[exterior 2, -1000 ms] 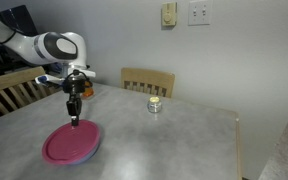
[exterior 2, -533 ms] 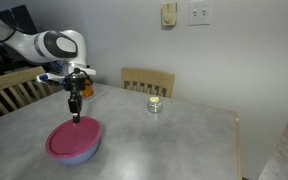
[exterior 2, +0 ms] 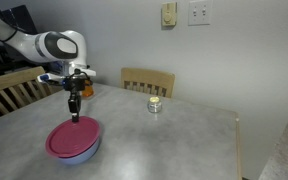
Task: Put the pink plate on the blue bowl, remove the pink plate and put it back on the the blue bowl
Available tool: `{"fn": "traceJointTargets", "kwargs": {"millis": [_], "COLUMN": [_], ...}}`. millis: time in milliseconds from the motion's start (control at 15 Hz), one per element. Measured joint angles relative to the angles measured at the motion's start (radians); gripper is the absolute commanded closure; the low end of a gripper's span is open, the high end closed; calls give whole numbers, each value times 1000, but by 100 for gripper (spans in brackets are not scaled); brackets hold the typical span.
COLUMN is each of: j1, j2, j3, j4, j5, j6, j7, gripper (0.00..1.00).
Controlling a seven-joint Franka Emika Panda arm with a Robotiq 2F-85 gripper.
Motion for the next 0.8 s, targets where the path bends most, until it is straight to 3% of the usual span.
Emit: {"fn": "traceJointTargets", "kwargs": {"millis": [800], "j1": [-14], "j2": [67], "j3": [1], "j4": [40], "j5": [5], "j6": [-14], "j7": [-32], "gripper": [97]}}
